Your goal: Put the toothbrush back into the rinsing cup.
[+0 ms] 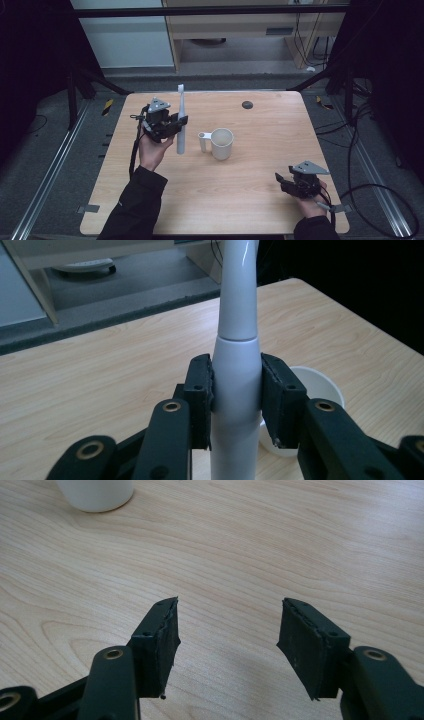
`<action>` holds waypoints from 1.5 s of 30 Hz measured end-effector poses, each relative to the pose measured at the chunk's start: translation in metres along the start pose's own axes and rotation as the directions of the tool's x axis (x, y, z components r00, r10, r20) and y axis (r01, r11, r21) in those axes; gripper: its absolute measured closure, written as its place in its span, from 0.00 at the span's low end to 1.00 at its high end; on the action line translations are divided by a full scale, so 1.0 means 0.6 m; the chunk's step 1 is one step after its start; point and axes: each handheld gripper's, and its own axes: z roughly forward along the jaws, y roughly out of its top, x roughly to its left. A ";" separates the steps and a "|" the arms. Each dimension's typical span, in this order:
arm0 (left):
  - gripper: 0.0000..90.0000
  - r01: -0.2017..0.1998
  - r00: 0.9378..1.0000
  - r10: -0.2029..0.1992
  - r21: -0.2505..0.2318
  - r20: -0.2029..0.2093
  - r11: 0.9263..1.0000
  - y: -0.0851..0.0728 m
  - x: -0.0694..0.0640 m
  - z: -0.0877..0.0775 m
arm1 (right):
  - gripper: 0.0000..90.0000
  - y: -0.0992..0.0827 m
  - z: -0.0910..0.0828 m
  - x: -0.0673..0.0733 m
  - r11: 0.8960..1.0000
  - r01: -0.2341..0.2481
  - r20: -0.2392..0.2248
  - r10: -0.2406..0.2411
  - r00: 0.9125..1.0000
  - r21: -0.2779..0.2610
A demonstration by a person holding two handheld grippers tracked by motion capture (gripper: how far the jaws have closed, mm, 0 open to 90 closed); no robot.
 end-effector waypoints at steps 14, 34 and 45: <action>0.74 -0.016 0.999 0.020 -0.081 0.049 0.997 0.048 -0.051 0.030 | 0.45 0.000 0.000 -0.001 1.000 -0.005 -0.001 0.005 1.000 0.001; 0.74 -0.044 0.992 0.053 -0.087 0.112 0.995 0.070 -0.107 0.103 | 0.45 0.000 0.000 -0.001 1.000 -0.009 -0.011 0.009 1.000 -0.005; 0.74 -0.049 0.992 0.056 -0.058 0.117 0.997 0.058 -0.113 0.141 | 0.45 0.000 0.001 -0.003 1.000 -0.011 -0.014 0.011 1.000 -0.006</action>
